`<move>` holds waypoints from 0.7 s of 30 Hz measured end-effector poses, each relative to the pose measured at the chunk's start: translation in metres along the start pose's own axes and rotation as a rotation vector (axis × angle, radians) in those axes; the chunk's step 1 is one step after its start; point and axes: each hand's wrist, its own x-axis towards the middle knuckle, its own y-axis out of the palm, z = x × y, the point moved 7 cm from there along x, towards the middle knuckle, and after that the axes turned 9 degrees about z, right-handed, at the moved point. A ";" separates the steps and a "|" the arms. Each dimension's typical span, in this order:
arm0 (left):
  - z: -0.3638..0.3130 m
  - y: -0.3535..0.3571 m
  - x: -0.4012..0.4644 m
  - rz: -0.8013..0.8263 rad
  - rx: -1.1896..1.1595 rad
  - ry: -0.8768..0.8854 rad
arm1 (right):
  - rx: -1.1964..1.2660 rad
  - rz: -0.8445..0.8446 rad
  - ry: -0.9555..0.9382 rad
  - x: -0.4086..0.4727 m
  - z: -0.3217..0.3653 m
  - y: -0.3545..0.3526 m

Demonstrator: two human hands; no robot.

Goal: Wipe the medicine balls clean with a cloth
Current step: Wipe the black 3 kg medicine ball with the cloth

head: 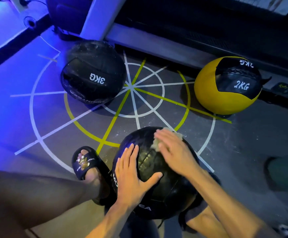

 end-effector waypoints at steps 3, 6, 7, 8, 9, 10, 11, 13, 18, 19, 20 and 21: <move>0.000 0.001 -0.004 0.009 0.008 0.026 | -0.093 0.154 -0.292 -0.023 0.031 0.017; -0.004 0.001 -0.006 0.025 -0.022 0.023 | -0.040 0.107 -0.167 -0.006 -0.008 -0.001; -0.005 0.000 -0.005 0.025 -0.034 0.016 | 0.031 0.080 -0.027 0.003 -0.028 -0.010; -0.004 -0.001 -0.005 0.028 -0.055 0.006 | 0.083 0.068 0.100 0.011 -0.047 -0.014; -0.004 -0.001 -0.005 0.036 -0.079 -0.002 | 0.117 0.077 0.201 0.019 -0.059 -0.015; -0.004 -0.002 -0.004 0.051 -0.100 -0.003 | 0.126 0.084 0.267 0.027 -0.065 -0.014; -0.005 -0.003 -0.003 0.071 -0.113 0.002 | 0.120 0.075 0.293 0.035 -0.063 -0.013; -0.005 -0.005 -0.002 0.110 -0.136 0.022 | 0.031 0.063 0.224 0.050 -0.037 -0.010; 0.003 -0.012 0.001 0.109 -0.220 0.028 | -0.093 0.230 -0.271 0.023 0.062 0.028; 0.004 -0.012 0.002 0.104 -0.248 0.031 | -0.144 0.280 -0.377 0.004 0.078 0.037; 0.004 -0.011 0.002 0.099 -0.260 0.036 | -0.178 0.322 -0.446 -0.010 0.083 0.042; 0.004 -0.011 0.001 0.097 -0.249 0.038 | -0.179 0.317 -0.467 -0.014 0.081 0.036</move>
